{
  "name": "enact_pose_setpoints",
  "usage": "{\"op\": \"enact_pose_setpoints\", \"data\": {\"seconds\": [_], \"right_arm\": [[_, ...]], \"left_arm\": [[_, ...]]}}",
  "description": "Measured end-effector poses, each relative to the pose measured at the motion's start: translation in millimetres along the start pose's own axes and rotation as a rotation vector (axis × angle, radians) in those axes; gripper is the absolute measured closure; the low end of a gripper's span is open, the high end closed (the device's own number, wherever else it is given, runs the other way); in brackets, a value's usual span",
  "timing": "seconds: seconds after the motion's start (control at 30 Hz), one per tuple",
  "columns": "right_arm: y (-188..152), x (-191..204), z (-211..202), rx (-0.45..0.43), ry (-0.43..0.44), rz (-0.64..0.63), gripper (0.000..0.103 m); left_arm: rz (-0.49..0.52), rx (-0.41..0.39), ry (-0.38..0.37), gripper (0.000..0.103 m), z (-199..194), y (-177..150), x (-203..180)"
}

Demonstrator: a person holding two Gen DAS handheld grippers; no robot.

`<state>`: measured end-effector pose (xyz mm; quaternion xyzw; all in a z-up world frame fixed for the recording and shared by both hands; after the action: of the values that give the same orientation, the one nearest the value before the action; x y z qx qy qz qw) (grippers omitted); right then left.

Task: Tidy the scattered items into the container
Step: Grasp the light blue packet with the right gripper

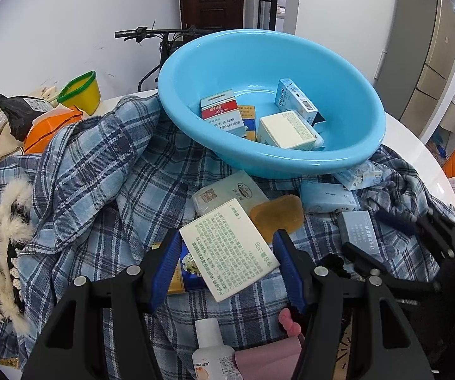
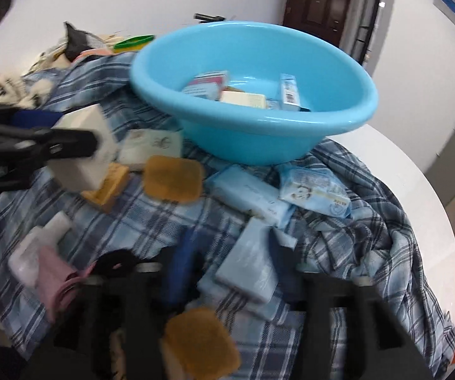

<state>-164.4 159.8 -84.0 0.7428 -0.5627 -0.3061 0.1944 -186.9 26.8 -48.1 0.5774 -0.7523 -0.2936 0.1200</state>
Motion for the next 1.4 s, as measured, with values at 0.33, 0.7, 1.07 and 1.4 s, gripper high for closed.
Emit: {"op": "enact_pose_setpoints", "data": {"seconds": [0.33, 0.7, 1.07, 1.4], "right_arm": [[5, -12, 51, 0.081, -0.016, 0.086, 0.041], [-7, 24, 12, 0.036, 0.072, -0.070, 0.079], [-4, 19, 15, 0.028, 0.078, -0.090, 0.041], [7, -3, 61, 0.084, 0.077, -0.038, 0.034]], "left_arm": [[0.003, 0.004, 0.003, 0.041, -1, 0, -1], [0.010, 0.014, 0.003, 0.041, 2, -1, -1], [0.003, 0.010, 0.009, 0.041, -2, -1, 2], [0.006, 0.019, 0.019, 0.041, 1, 0, 2]]}}
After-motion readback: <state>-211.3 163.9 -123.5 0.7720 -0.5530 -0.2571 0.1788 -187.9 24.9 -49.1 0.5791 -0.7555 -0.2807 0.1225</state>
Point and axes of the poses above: each gripper's, at about its wrist camera, not at the fingertips, and z roughly the way its jaws point, x to its left, y to its top, the point moved 10 cm from there along z, roughly the way its jaws point, and after that the axes turned 11 degrees about -y, right-handed, at the moved point
